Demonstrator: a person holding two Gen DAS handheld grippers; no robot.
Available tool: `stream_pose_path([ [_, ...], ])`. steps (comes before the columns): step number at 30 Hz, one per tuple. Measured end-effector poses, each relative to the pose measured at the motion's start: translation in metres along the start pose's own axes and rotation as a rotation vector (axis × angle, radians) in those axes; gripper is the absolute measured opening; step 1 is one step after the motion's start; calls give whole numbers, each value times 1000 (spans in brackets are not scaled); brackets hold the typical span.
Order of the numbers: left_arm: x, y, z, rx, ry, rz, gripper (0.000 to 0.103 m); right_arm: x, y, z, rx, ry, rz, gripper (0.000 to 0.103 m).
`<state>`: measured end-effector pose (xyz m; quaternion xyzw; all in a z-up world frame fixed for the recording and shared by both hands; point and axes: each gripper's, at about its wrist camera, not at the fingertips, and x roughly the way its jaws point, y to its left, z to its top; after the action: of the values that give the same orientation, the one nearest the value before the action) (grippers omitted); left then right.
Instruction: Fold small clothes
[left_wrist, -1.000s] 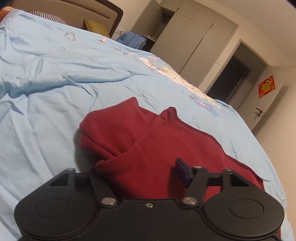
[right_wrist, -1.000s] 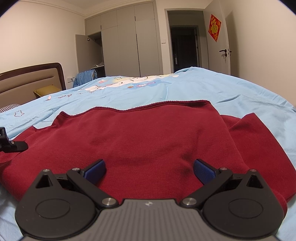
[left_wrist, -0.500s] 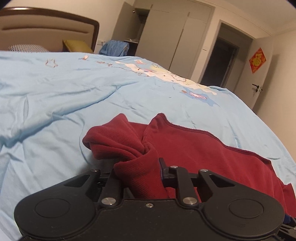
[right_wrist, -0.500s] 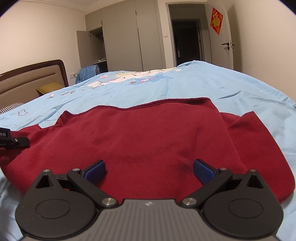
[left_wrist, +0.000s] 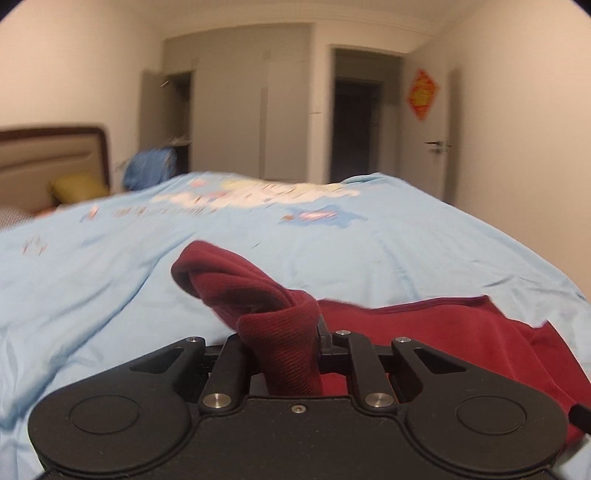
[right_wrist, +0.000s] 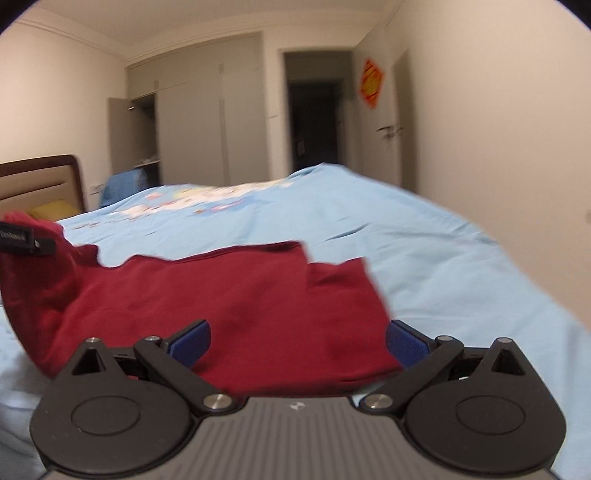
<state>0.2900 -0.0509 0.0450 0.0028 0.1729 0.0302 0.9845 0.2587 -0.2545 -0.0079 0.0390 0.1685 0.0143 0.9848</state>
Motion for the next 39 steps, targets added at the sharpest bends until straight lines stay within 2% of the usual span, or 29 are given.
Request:
stream_pose_path([
  [5,-13,-59,3,194,-61,-149,14,-21,-27,-13,37,-47,-154,103],
  [8,-19,-92,-6,274,-44,-267,14,-24,-44,-19,86,-44,-190,103],
  [12,-16,-115,-25,297,32,-367,16,-33,-54,-21,130,-79,-242,103],
  [16,-15,-120,-42,297,65,-379,22,-33,-60,-25,135,-68,-243,103],
  [18,-15,-117,-44,291,66,-400,41,-30,-61,-27,141,-53,-241,103],
  [21,-21,-114,-46,274,58,-448,64,-28,-61,-28,150,-41,-231,103],
  [24,-29,-109,-49,287,48,-458,73,-28,-64,-27,165,-32,-195,103],
  [27,-40,-103,-54,319,28,-437,75,-27,-69,-22,188,-25,-111,103],
  [32,-55,-93,-62,356,-10,-399,75,-22,-73,-2,247,-43,36,103],
  [35,-56,-90,-64,369,-9,-400,61,-13,-70,11,274,-47,79,103],
  [39,-54,-90,-68,378,7,-429,39,11,-63,26,316,-8,183,103],
])
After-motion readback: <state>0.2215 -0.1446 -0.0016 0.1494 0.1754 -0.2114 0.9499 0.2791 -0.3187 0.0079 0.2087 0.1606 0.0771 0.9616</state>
